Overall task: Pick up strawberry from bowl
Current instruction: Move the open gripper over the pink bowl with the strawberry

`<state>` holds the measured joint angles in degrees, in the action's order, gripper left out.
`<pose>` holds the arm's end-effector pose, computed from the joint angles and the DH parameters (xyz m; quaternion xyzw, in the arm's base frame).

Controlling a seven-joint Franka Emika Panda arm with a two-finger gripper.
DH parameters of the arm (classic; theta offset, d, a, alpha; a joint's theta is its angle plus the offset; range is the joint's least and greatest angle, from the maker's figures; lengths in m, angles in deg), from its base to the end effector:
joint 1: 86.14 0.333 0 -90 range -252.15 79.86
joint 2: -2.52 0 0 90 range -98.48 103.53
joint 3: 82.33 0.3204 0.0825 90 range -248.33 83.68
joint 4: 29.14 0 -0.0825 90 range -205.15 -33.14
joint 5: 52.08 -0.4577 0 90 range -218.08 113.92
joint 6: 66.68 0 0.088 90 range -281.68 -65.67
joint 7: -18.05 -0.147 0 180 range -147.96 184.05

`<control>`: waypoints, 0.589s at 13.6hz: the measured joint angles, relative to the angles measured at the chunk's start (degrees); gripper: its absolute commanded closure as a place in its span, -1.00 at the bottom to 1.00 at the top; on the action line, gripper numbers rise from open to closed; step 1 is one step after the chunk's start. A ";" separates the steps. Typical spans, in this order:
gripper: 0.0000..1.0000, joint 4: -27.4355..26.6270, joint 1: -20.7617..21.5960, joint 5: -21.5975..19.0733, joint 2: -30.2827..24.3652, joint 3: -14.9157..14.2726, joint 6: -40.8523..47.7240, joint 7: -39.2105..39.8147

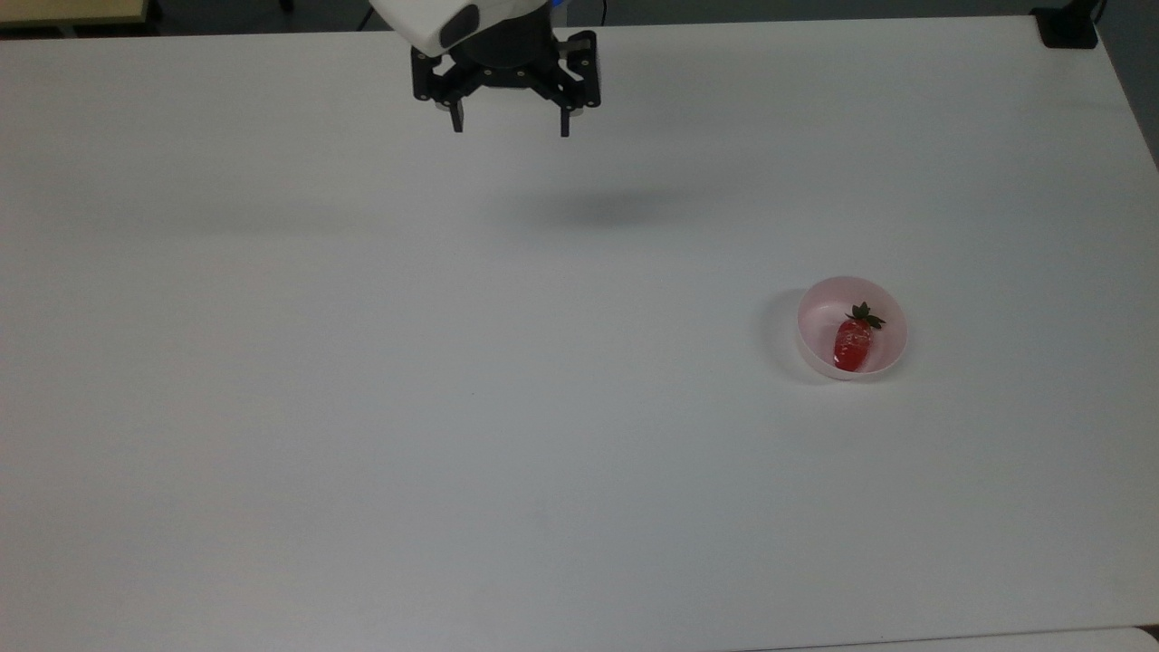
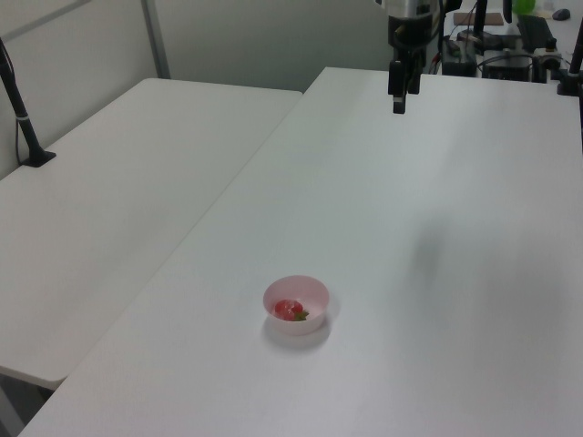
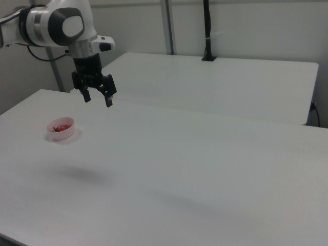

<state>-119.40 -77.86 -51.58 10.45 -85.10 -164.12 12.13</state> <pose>0.6736 0.0653 0.5074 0.9999 -0.0028 -0.0057 0.0083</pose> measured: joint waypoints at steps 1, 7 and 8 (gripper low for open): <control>-1.00 0.04 2.55 -0.10 0.22 -1.43 -0.91 0.03; -1.00 4.73 18.01 -2.44 10.60 -4.54 -13.68 -1.16; -1.00 6.39 19.69 -2.54 13.12 -4.83 -15.31 -1.18</control>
<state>-113.01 -58.16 -54.12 23.56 -89.93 -179.43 10.95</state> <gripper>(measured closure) 0.000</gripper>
